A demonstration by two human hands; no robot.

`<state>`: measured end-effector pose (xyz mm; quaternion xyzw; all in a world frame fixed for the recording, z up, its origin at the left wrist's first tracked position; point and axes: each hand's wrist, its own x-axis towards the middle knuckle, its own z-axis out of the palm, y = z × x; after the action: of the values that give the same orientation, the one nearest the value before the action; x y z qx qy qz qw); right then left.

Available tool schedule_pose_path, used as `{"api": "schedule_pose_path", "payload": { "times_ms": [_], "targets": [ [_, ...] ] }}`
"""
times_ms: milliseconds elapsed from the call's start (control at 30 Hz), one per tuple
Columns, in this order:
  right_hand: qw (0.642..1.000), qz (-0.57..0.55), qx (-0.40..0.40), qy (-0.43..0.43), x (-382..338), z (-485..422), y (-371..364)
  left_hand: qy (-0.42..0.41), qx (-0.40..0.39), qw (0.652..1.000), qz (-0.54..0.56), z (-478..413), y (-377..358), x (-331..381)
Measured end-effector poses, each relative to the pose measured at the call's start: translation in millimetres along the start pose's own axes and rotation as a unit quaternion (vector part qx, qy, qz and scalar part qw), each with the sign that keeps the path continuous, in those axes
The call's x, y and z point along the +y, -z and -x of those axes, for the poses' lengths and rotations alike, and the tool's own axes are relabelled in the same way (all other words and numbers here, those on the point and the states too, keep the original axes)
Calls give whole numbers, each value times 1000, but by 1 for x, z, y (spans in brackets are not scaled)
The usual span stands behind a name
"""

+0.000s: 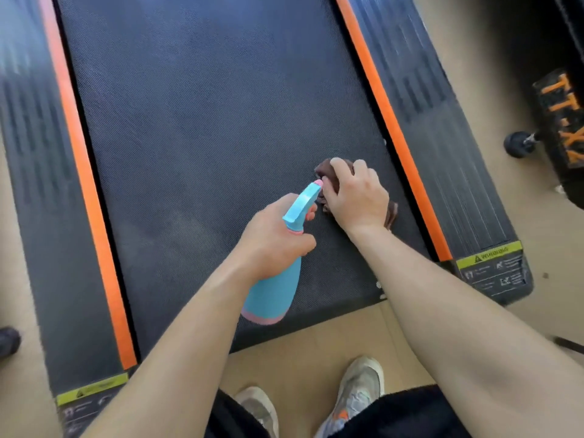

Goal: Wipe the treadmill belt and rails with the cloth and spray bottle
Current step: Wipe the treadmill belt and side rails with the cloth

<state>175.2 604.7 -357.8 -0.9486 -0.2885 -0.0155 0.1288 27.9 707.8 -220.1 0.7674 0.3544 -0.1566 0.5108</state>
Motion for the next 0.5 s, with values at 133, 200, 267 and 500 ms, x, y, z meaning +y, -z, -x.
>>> {"api": "schedule_pose_path", "payload": {
  "times_ms": [133,200,267,500],
  "targets": [
    [997,-22,-64,24,5,78,19,27,18,999,22,33,-10,-23],
    [992,-27,-118,25,9,110,35,49,18,998,20,49,-16,-32],
    [986,-28,-162,17,13,132,53,63,14,998,4,67,-22,-38],
    [972,-59,-219,-68,18,184,119,76,6,997,7,127,-38,-40]
  ]
}}
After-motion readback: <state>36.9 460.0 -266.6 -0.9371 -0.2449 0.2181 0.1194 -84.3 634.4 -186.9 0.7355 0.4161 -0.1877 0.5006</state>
